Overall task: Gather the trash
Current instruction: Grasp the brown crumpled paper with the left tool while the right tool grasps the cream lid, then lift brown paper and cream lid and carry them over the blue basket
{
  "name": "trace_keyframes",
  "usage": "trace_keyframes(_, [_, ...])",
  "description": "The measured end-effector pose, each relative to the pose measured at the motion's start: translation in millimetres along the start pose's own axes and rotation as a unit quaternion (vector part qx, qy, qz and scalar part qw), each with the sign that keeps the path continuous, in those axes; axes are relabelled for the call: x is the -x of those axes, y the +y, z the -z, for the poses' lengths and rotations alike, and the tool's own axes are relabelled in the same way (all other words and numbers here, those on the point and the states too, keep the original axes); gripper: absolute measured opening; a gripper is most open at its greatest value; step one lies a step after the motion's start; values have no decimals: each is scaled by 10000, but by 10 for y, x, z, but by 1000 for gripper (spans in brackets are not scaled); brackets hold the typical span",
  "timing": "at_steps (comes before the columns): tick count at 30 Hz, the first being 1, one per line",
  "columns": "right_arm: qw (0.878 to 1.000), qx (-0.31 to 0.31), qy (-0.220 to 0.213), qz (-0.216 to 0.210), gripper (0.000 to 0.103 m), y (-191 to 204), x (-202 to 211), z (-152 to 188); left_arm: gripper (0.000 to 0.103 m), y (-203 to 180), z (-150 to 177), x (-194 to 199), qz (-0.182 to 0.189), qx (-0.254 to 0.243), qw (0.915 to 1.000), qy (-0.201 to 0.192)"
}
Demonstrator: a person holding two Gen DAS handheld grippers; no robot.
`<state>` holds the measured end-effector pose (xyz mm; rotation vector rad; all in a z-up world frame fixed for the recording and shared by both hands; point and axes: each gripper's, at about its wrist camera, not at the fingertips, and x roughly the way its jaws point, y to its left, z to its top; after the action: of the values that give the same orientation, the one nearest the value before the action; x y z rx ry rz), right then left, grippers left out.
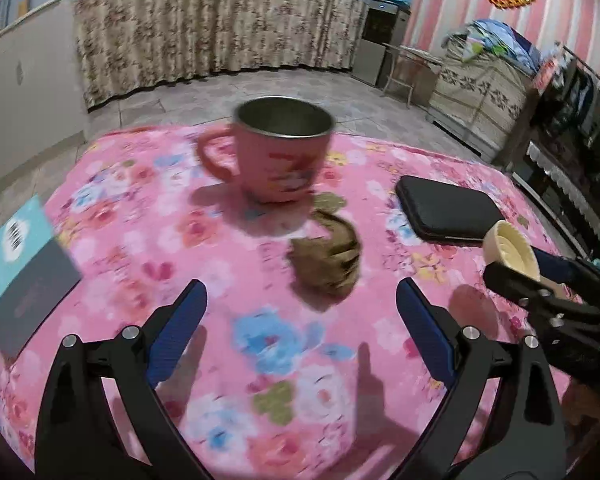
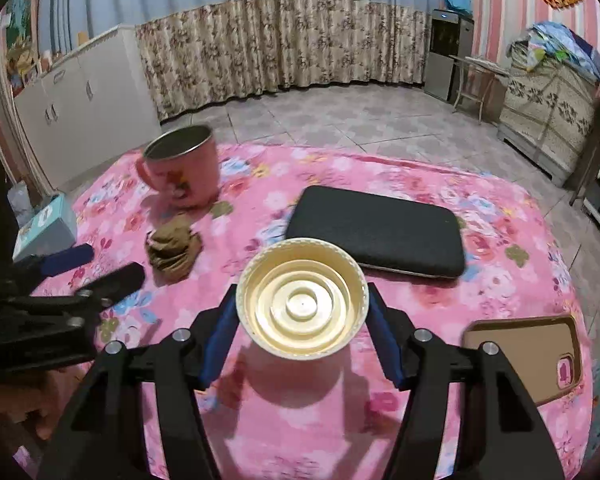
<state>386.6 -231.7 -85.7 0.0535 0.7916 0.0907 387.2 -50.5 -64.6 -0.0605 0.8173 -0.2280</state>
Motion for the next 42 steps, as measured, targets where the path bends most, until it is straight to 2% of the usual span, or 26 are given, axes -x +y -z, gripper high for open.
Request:
trace_keyframes(6, [9994, -347, 29, -75, 61, -331, -41, -50, 91, -119, -59, -221, -77, 186, 9996, 219])
trace_keyframes(11, [9991, -402, 46, -112, 61, -345, -146, -93, 86, -134, -110, -364, -74, 284, 9991, 303])
trace_keyframes(14, [9995, -298, 27, -108, 61, -323, -140, -109, 68, -99, -128, -419, -93, 378, 9987, 318])
trace_keyframes(15, [9996, -265, 11, -93, 61, -315, -124, -107, 53, -105, -126, -420, -104, 333, 9989, 324])
trace_keyframes(16, [9997, -246, -3, -86, 61, -330, -100, -102, 43, -109, -123, -421, -97, 303, 9990, 319])
trace_keyframes(23, [9996, -203, -204, -54, 61, -374, 161, -60, 43, -122, -69, -53, -1, 94, 10000, 7])
trace_keyframes(29, [9984, -69, -564, -71, 61, -414, 679, 162, 43, -321, 92, 663, 162, -142, 9982, -563])
trace_keyframes(33, [9966, 176, -798, 88, 61, -447, 1033, 311, 43, -507, 192, 1153, 89, -365, 9933, -1090])
trace_keyframes(35, [9958, 97, -904, 95, 61, -514, 1162, 347, 43, -548, 203, 1241, 67, -376, 9921, -1197])
trace_keyframes(38, [9950, -94, -991, 12, 61, -605, 1280, 371, 43, -618, 230, 1276, 224, -264, 9923, -1191])
trace_keyframes(42, [9938, 47, -1092, 205, 61, -638, 1333, 311, 43, -739, 230, 1209, 187, -476, 9921, -1143])
